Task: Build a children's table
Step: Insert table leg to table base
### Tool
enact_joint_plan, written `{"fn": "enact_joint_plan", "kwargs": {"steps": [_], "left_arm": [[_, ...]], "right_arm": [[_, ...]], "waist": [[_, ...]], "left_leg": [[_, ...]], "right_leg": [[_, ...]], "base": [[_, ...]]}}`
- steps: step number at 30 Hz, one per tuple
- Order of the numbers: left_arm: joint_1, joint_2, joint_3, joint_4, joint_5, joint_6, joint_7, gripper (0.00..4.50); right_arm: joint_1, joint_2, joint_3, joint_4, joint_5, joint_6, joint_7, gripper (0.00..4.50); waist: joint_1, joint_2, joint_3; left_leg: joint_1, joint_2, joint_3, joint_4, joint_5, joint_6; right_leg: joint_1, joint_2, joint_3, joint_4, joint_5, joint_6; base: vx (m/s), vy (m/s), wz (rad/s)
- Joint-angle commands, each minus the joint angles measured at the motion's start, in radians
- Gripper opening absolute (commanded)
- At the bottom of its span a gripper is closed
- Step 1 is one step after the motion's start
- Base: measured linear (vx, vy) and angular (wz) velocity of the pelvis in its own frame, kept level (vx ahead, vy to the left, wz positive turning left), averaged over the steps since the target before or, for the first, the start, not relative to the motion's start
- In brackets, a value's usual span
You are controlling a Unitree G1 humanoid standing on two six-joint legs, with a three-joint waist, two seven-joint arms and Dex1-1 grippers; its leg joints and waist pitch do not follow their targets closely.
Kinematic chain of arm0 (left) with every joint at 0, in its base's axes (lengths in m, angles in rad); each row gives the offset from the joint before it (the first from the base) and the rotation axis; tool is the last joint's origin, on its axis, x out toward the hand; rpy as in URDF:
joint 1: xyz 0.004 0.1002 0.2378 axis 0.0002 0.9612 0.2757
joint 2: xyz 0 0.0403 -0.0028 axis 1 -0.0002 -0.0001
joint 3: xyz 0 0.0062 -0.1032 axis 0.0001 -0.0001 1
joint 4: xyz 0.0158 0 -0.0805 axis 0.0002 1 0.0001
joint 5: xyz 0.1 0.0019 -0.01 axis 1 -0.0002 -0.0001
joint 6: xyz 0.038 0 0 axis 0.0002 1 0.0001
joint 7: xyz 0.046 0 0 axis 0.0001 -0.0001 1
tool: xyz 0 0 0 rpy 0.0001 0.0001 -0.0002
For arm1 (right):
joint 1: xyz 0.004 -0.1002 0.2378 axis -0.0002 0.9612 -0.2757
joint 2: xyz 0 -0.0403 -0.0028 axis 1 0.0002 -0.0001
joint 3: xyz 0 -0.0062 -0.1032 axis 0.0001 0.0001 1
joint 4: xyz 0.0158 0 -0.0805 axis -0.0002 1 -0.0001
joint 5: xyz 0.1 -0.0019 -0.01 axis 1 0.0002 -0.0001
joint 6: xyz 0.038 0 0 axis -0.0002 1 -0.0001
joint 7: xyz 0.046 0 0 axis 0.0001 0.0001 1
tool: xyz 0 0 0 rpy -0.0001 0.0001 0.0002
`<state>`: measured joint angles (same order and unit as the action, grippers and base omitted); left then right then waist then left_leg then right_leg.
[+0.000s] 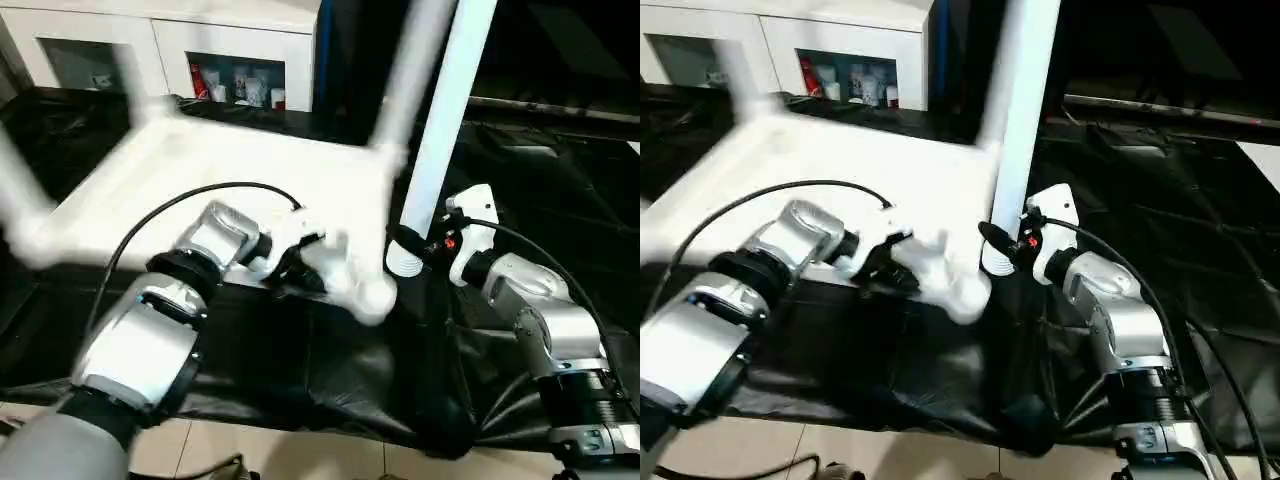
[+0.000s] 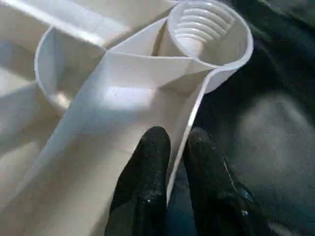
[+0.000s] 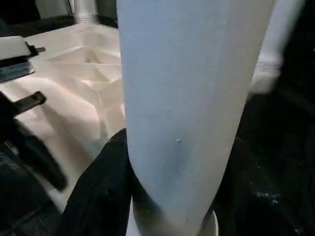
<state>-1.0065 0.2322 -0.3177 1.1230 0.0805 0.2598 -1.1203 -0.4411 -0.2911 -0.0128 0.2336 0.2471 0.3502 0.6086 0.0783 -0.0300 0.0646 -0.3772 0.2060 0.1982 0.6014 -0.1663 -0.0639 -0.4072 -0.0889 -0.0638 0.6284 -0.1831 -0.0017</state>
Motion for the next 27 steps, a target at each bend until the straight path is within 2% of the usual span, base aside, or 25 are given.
{"fn": "enact_joint_plan", "kwargs": {"steps": [1, 2, 3, 4, 5, 8, 9, 10, 11, 13, 16, 19, 27], "left_arm": [[0.067, 0.034, -0.012, -0.029, 0.048, -0.027, 0.094, 0.39], [0.074, 0.037, -0.017, -0.042, 0.054, -0.031, 0.096, 0.32], [0.098, 0.039, -0.022, -0.083, 0.062, -0.022, 0.104, 0.32], [0.115, 0.038, -0.02, -0.11, 0.059, -0.012, 0.106, 0.21], [0.13, 0.035, -0.016, -0.134, 0.051, -0.012, 0.097, 0.21], [0.175, 0.032, -0.015, -0.209, 0.038, -0.03, 0.077, 0.02], [0.199, 0.033, -0.014, -0.245, 0.027, -0.036, 0.062, 0.32], [0.205, 0.033, -0.012, -0.254, 0.023, -0.038, 0.061, 0.32], [0.215, 0.032, -0.006, -0.27, 0.016, -0.031, 0.064, 0.6], [0.227, 0.034, 0.002, -0.294, 0.012, -0.012, 0.075, 0.61], [0.234, 0.052, 0.001, -0.315, 0.027, -0.007, 0.09, 0.92], [0.238, 0.068, 0.001, -0.331, 0.036, 0.008, 0.09, 0.95], [0.24, 0.064, 0.031, -0.346, 0.017, 0.002, 0.12, 0.95]], "right_arm": [[-0.017, -0.004, -0.022, -0.009, 0.017, 0.012, -0.011, 1.88], [-0.017, -0.004, -0.023, -0.011, 0.017, 0.013, -0.011, 1.88], [-0.013, -0.002, -0.022, -0.016, 0.018, 0.016, -0.014, 1.88], [-0.01, 0.0, -0.022, -0.019, 0.018, 0.018, -0.015, 1.88], [-0.009, 0.001, -0.022, -0.02, 0.019, 0.019, -0.016, 1.88], [-0.008, 0.005, -0.019, -0.017, 0.017, 0.017, -0.018, 1.88], [-0.008, 0.008, -0.016, -0.014, 0.014, 0.015, -0.018, 1.88], [-0.01, 0.009, -0.015, -0.012, 0.014, 0.014, -0.018, 1.88], [-0.012, 0.011, -0.014, -0.009, 0.014, 0.014, -0.018, 1.88], [-0.014, 0.012, -0.011, -0.006, 0.012, 0.013, -0.018, 1.88], [-0.013, 0.015, -0.007, -0.01, 0.012, 0.014, -0.018, 1.88], [-0.013, 0.014, -0.005, -0.011, 0.011, 0.013, -0.014, 1.88], [-0.023, 0.015, -0.019, -0.012, 0.024, 0.011, -0.004, 1.88]], "waist": [[0.012, -0.002, -0.078], [0.012, -0.001, -0.079], [0.01, -0.006, -0.079], [0.01, -0.002, -0.078], [0.009, -0.006, -0.077], [0.01, -0.001, -0.074], [0.011, -0.004, -0.074], [0.011, -0.003, -0.074], [0.013, -0.002, -0.074], [0.015, -0.004, -0.073], [0.015, -0.002, -0.072], [0.012, -0.004, -0.071], [0.012, -0.007, -0.07]], "left_leg": [[0.013, 0.019, -0.017, -0.067, -0.201, 0.03], [0.013, 0.021, -0.019, -0.068, -0.198, 0.03], [0.015, 0.022, -0.017, -0.068, -0.199, 0.03], [0.017, 0.021, -0.016, -0.069, -0.201, 0.028], [0.016, 0.023, -0.016, -0.07, -0.202, 0.027], [0.021, 0.024, -0.016, -0.072, -0.23, 0.015], [0.021, 0.025, -0.017, -0.073, -0.238, 0.011], [0.02, 0.025, -0.017, -0.074, -0.237, 0.009], [0.021, 0.025, -0.016, -0.074, -0.24, 0.006], [0.021, 0.023, -0.016, -0.075, -0.244, 0.003], [0.021, 0.025, -0.017, -0.078, -0.249, -0.003], [0.02, 0.023, -0.018, -0.078, -0.254, -0.007], [0.019, 0.022, -0.016, -0.078, -0.254, -0.006]], "right_leg": [[0.065, -0.057, 0.039, -0.078, -0.138, -0.258], [0.065, -0.058, 0.039, -0.077, -0.135, -0.256], [0.063, -0.056, 0.039, -0.077, -0.135, -0.253], [0.06, -0.056, 0.04, -0.078, -0.148, -0.25], [0.06, -0.056, 0.04, -0.078, -0.152, -0.248], [0.054, -0.057, 0.041, -0.085, -0.207, -0.236], [0.053, -0.058, 0.041, -0.085, -0.218, -0.231], [0.054, -0.058, 0.042, -0.084, -0.218, -0.228], [0.052, -0.058, 0.042, -0.084, -0.219, -0.224], [0.05, -0.057, 0.042, -0.085, -0.225, -0.216], [0.049, -0.058, 0.042, -0.087, -0.242, -0.205], [0.048, -0.058, 0.043, -0.089, -0.263, -0.191], [0.046, -0.058, 0.043, -0.092, -0.279, -0.183]], "base": [[0.0, 0.0, 0.0], [0.0, 0.0, 0.0], [0.0, 0.0, 0.0], [0.0, 0.0, 0.0], [0.0, 0.0, 0.0], [0.0, 0.0, 0.0], [0.0, 0.0, 0.0], [0.0, 0.0, 0.0], [0.0, 0.0, 0.0], [0.0, 0.0, 0.0], [0.0, 0.0, 0.0], [0.0, 0.0, 0.0], [0.0, 0.0, 0.0]]}}
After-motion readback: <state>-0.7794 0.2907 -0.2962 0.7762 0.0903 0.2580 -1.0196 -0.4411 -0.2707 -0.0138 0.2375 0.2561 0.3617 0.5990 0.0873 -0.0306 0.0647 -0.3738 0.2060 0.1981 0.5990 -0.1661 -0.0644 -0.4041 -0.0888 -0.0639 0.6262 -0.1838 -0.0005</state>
